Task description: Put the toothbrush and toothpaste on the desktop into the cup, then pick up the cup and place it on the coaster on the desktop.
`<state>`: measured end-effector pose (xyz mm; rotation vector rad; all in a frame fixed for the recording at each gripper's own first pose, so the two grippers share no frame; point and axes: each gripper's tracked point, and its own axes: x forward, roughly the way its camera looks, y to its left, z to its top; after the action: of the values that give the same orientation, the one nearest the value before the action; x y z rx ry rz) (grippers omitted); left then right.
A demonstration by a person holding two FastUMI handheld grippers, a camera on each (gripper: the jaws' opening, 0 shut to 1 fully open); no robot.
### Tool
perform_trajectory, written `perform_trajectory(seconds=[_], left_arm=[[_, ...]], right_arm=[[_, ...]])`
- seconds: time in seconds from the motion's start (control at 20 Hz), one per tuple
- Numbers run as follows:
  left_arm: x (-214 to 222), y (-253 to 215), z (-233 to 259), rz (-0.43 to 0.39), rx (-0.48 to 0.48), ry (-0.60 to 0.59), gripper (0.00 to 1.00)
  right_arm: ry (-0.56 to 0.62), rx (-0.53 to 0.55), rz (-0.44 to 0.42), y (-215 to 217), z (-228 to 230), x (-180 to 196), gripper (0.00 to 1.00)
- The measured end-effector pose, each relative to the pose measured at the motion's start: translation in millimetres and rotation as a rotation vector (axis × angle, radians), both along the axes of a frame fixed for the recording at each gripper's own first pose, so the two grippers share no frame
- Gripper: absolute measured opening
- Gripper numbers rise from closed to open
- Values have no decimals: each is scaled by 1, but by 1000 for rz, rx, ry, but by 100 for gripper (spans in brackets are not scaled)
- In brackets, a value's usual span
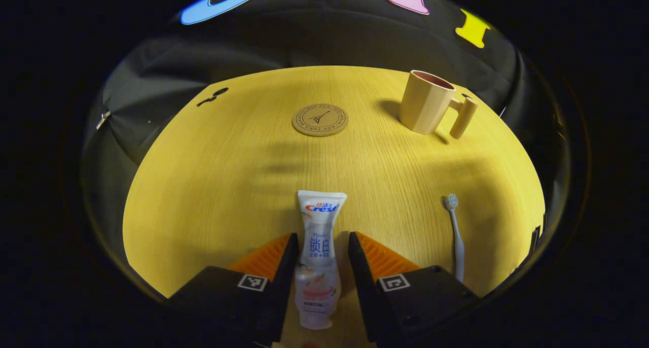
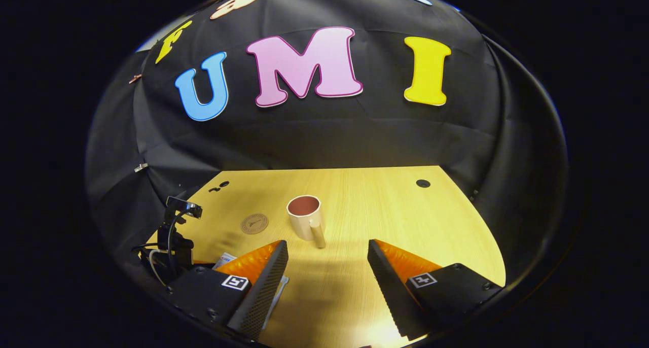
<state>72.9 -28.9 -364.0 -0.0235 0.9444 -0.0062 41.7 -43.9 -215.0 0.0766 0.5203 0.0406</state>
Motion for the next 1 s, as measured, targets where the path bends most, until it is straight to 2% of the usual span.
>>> perform_trajectory(seconds=[0.05,0.1,0.15,0.35,0.4,0.5,0.65,1.0], left_arm=[[0,1,-2,-4,-5,4,60],[0,1,-2,-13,-2,14,45],[-1,1,-1,-28,0,25,46],[5,1,3,-82,-2,-10,27],[7,1,1,-87,-7,-22,21],[1,-1,8,-89,-51,-33,15],[-12,12,24,-52,-92,-82,14],[-59,66,59,-22,-93,-176,14]], right_arm=[[14,5,-1,2,-5,-1,97],[39,10,-2,4,-12,-3,98],[72,20,-1,8,-21,-6,98],[216,91,26,41,-56,-23,98],[247,88,36,50,-68,-26,98],[308,62,54,67,-89,-35,98],[386,29,65,88,-116,-45,96],[488,-146,57,104,-171,-55,93]])
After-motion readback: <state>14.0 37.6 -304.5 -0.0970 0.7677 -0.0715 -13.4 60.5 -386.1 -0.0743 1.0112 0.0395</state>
